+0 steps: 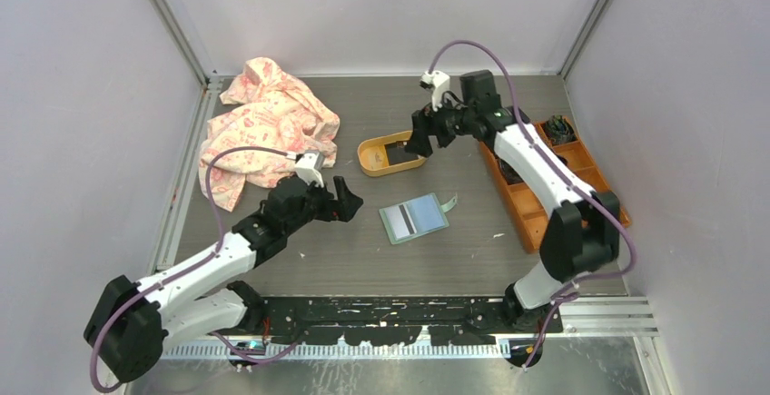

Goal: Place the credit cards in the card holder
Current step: Pick up the credit card from the storage box.

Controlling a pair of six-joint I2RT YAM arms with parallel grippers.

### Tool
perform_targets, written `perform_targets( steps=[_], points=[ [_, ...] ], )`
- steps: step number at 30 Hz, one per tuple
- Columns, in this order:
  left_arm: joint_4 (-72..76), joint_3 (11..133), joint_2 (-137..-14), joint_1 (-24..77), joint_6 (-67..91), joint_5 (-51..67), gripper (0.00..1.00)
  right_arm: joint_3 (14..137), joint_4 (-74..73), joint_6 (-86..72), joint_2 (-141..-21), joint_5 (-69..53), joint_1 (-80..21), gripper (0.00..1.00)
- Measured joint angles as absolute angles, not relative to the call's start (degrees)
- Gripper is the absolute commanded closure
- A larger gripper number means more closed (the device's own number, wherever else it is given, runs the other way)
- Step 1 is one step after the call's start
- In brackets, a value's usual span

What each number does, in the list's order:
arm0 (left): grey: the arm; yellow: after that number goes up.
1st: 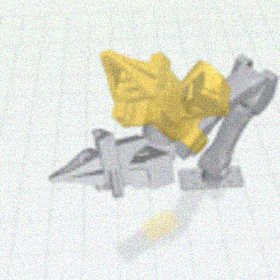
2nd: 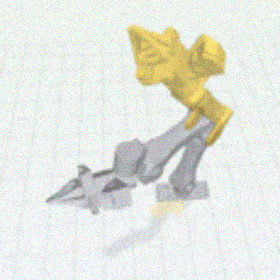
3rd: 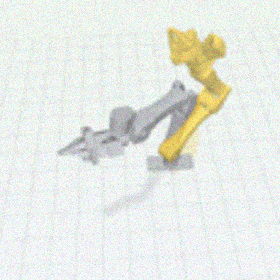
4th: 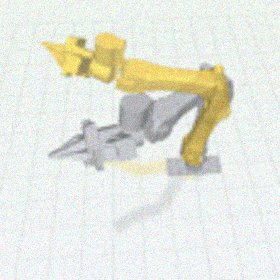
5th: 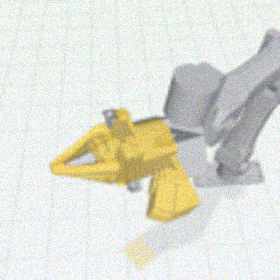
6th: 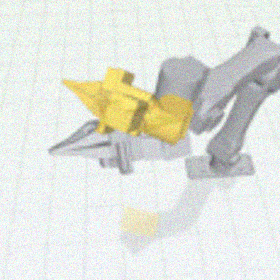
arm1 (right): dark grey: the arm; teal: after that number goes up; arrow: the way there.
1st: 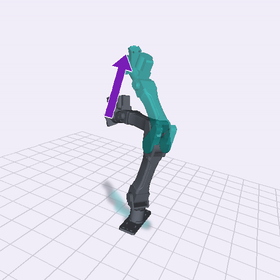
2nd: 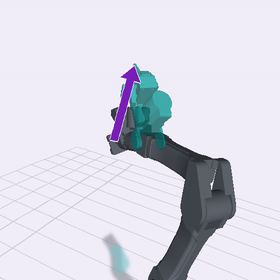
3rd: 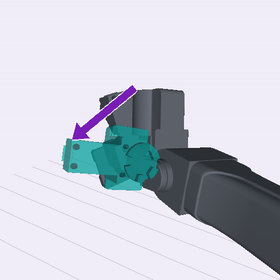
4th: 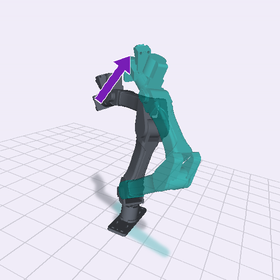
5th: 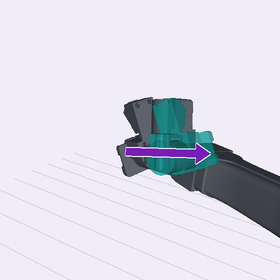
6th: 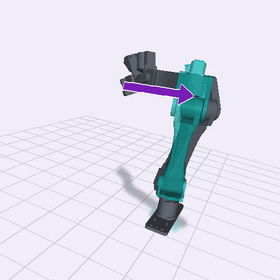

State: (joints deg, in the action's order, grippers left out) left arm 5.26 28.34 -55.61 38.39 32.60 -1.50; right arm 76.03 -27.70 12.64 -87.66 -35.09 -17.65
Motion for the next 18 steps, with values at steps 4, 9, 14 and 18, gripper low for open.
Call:
perform_targets(
  steps=[4, 9, 14, 18],
  points=[
    [5.67, 29.04, -60.23, 36.77, 32.45, -1.19, 0.14, 83.0, -29.28, 8.84, -96.25, -35.55, -19.81, 0.23],
    [7.38, 29.8, -66.7, 34.68, 33.23, 0.38, 0.16, 91.13, -31.97, 3.81, -107.44, -36.01, -20.69, 0.34],
    [8.29, 32.64, -72.23, 32.23, 34.74, 3.31, 0.17, 97.3, -33.19, -0.71, -118.06, -35.9, -20.67, 0.4],
    [9.21, 36.34, -76.36, 29.91, 35.59, 5.74, 0.18, 101.19, -34.79, -3.36, -124.14, -35.73, -20.69, 0.44]
  ],
)
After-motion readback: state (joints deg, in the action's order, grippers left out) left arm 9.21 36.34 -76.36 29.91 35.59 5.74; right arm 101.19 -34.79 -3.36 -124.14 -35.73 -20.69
